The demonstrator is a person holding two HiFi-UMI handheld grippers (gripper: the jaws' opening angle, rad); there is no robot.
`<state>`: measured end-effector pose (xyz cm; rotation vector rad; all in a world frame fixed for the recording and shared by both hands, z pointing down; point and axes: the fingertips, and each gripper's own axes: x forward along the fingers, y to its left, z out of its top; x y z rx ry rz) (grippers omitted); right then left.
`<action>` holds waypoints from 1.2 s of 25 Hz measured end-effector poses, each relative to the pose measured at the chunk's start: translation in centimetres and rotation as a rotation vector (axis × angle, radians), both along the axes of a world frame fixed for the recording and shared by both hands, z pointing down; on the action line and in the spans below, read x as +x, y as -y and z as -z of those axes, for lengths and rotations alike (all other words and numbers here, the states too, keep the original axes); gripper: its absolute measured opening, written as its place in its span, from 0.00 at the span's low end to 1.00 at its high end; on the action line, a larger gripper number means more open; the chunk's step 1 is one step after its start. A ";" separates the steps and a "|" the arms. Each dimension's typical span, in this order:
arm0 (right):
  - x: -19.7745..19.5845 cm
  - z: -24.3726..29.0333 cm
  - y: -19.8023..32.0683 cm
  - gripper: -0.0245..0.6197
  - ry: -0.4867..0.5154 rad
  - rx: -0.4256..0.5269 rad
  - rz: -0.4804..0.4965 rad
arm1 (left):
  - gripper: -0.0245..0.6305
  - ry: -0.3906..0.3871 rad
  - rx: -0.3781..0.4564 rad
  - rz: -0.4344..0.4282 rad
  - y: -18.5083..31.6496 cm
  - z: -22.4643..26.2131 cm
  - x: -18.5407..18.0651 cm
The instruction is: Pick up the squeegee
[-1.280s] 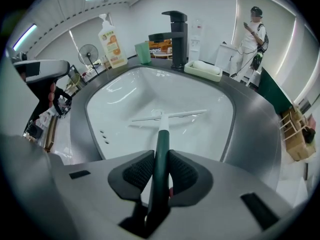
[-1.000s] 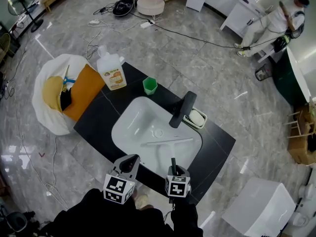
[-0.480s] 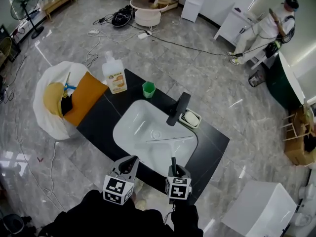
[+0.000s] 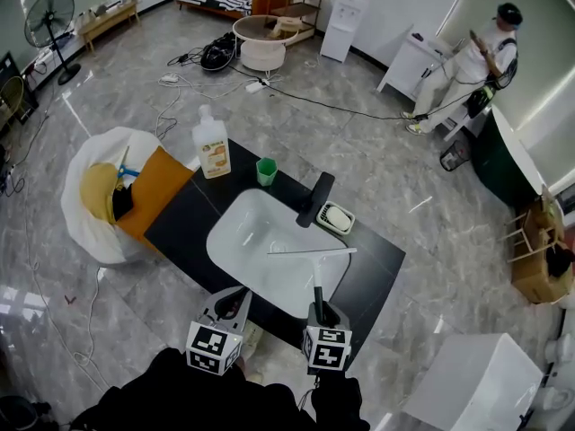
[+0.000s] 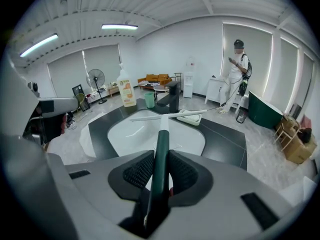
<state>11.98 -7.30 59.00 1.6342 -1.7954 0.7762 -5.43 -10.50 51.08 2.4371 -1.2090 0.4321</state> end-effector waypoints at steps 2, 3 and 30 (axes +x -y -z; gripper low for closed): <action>0.1 1.2 -0.8 0.20 0.005 0.030 -0.007 | 0.08 -0.001 0.015 -0.002 -0.9 0.7 0.0; 0.1 1.7 -1.3 0.20 0.007 0.046 -0.011 | 0.08 -0.002 0.022 -0.004 -1.4 1.0 0.1; 1.9 10.9 -20.4 0.20 0.038 0.332 -0.109 | 0.08 -0.028 0.188 -0.087 -18.6 7.5 2.3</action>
